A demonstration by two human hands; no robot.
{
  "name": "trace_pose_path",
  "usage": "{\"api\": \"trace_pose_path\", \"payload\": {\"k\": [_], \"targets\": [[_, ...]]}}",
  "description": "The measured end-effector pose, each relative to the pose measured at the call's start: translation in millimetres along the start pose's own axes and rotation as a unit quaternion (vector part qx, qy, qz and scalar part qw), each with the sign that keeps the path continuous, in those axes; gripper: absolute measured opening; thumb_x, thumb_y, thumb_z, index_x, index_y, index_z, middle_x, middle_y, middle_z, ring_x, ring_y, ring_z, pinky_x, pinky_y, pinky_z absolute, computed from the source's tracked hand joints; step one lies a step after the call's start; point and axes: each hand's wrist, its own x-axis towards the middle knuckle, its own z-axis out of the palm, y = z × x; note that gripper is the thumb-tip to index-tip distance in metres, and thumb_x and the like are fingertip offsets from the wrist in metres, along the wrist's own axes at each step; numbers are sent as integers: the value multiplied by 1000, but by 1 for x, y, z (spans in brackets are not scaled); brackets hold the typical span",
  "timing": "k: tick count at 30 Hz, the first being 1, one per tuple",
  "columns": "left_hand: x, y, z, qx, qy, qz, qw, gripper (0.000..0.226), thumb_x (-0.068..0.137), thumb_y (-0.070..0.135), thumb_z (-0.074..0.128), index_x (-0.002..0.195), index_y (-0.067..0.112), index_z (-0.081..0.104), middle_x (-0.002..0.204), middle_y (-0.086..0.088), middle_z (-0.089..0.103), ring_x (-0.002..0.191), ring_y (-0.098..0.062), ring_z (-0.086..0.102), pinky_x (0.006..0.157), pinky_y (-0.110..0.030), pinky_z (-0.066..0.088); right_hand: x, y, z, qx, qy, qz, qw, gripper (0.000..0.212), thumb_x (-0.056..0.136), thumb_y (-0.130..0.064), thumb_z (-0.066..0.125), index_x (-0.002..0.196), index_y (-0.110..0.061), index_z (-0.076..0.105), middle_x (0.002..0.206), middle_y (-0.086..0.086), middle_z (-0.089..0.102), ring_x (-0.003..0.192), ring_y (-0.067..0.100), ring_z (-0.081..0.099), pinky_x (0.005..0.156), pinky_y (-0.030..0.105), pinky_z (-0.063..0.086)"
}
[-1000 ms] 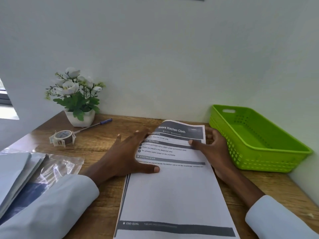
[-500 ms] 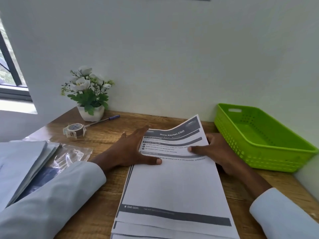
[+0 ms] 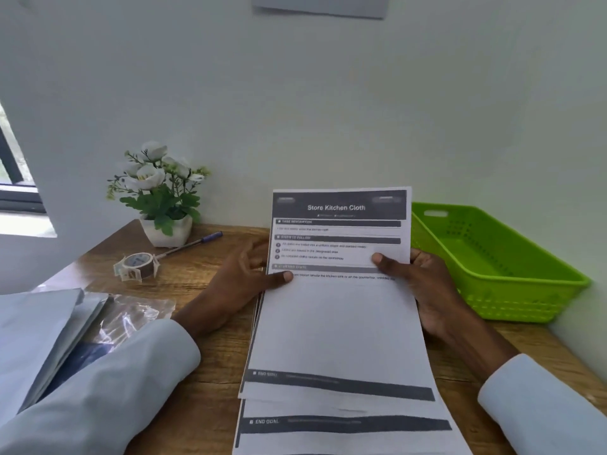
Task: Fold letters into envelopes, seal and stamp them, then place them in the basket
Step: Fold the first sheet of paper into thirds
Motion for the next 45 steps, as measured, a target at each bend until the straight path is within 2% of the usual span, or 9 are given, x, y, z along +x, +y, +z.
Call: {"api": "trace_pose_path", "payload": {"k": [5,9,18,21,25,32,35,38,45], "targets": [[0,0,3,-95,2,-48,994,35,81,1,72,114,8,66,106,-8,76,96,-27,73,79,-38,61,0,2,0,14,-24,3,1000,40,78,-2,74,118,0,67,111,16,74,102,35,70,86,45,59],[3,-4,2,-152,23,-63,986,30,82,-5,68,110,3,68,106,-14,75,94,-29,73,79,-37,61,0,8,-7,-36,-92,37,994,40,81,0,71,120,-1,67,117,17,72,110,37,68,97,48,54],[6,-2,-3,-198,21,-83,976,33,88,-7,60,119,4,65,112,-15,73,100,-35,71,85,-44,59,3,10,-11,-18,-130,51,990,39,82,7,65,121,1,66,117,17,72,108,31,69,91,39,58],[6,0,-3,-189,30,-84,978,16,91,-7,55,101,-2,67,94,-17,75,80,-29,73,67,-32,61,3,8,-10,-19,-114,39,993,27,84,9,61,99,-7,77,103,14,76,90,23,74,81,32,61],[4,6,-4,-189,31,-117,974,21,100,9,46,90,9,64,76,-6,73,55,-16,67,42,-23,51,5,8,-10,-59,-92,28,994,44,88,12,55,65,-17,78,81,10,77,68,23,70,60,29,57],[5,8,-5,-218,0,-126,968,34,98,42,48,88,15,65,83,-6,72,74,-20,69,66,-33,51,8,11,-8,-84,-54,-35,994,45,83,16,59,58,-18,75,81,12,76,71,28,71,66,36,58],[5,9,-3,-176,-7,-122,977,22,89,27,63,108,16,60,96,-7,72,80,-19,69,63,-31,56,9,11,-11,-88,-44,-43,994,49,82,21,56,54,-17,72,75,10,75,67,25,71,58,31,58],[5,6,-4,-131,0,-142,981,52,82,13,73,128,25,52,115,-12,68,93,-25,70,65,-34,58,8,9,-10,-93,-52,-34,994,52,81,24,53,51,-16,69,74,9,75,65,24,72,55,30,58],[6,3,0,-159,37,-115,980,62,80,-3,72,131,21,48,112,-13,71,94,-27,71,63,-32,60,13,9,-13,-57,-66,41,995,41,79,18,41,61,-9,66,122,8,70,113,34,66,100,53,50]]}}
